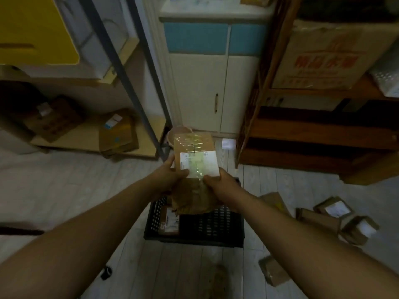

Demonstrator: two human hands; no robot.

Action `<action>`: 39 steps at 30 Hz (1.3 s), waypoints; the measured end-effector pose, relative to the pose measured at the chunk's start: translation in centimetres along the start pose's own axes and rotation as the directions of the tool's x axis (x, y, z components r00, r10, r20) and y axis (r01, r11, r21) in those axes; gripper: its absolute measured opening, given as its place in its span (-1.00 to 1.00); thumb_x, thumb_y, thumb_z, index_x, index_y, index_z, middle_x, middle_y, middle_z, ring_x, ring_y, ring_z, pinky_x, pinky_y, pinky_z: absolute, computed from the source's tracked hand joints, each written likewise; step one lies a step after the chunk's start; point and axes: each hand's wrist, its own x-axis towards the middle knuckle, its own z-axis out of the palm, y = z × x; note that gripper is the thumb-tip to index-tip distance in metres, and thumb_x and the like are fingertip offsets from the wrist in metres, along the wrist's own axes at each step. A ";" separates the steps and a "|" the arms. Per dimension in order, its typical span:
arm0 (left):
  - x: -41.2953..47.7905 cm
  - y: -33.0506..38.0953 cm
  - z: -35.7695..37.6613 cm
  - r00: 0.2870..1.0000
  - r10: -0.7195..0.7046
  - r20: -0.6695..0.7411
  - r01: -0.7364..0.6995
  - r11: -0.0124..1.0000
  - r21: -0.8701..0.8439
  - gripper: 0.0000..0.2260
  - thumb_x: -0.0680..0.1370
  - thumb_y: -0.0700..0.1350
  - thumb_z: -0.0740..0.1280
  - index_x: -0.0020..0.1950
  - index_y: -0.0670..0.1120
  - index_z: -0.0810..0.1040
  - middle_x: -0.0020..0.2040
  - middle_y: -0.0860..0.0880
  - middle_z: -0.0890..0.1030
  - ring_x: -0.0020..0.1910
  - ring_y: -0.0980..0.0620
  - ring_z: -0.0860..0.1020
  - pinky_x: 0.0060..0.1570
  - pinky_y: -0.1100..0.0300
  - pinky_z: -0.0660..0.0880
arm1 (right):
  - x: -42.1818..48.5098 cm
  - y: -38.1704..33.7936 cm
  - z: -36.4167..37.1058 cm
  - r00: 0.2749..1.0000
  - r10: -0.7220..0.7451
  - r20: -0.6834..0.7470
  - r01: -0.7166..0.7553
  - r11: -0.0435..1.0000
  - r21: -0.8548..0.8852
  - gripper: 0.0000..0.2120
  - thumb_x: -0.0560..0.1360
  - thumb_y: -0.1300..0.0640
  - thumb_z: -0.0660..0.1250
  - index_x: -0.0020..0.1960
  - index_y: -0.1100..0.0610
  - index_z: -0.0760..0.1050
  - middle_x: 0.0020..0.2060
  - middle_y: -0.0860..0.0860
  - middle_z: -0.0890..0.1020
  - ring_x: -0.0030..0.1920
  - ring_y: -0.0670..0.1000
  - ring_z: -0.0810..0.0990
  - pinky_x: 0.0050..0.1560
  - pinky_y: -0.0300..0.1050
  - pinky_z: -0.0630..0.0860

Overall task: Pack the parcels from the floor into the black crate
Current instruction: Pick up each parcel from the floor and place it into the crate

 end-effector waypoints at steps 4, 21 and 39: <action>7.4 -4.7 -0.1 0.997 -0.069 0.024 0.061 0.966 0.250 -0.50 0.58 -0.08 0.26 0.48 0.06 0.18 0.32 -0.05 0.43 0.13 -0.02 0.47 -0.03 0.21 0.53 | 5.4 7.2 0.5 0.997 0.063 -0.043 -0.063 0.998 -0.002 -0.66 0.62 0.13 0.18 0.39 0.06 0.35 0.21 0.01 0.55 0.21 0.03 0.51 0.23 -0.05 0.47; 35.6 -41.0 -3.0 0.989 -0.131 0.070 -0.027 0.302 0.953 -0.11 0.42 0.28 0.33 0.55 0.09 -0.15 0.56 -0.07 -0.17 0.52 -0.22 -0.14 0.49 -0.15 -0.03 | 26.5 44.1 7.1 0.898 0.397 -0.191 -0.395 0.917 0.051 -0.60 0.57 0.10 0.27 0.40 0.10 0.38 0.23 0.06 0.55 0.21 0.11 0.54 0.25 0.10 0.49; 39.2 -45.8 -3.4 0.991 -0.136 0.017 0.030 0.338 0.941 -0.17 0.44 0.16 0.39 0.54 0.13 -0.07 0.55 -0.11 -0.12 0.50 -0.26 -0.11 0.43 -0.24 0.10 | 28.2 46.5 9.1 0.916 0.391 -0.086 -0.383 0.918 0.103 -0.74 0.60 0.21 0.22 0.25 -0.02 0.42 0.02 -0.17 0.55 0.08 -0.12 0.55 0.13 -0.17 0.51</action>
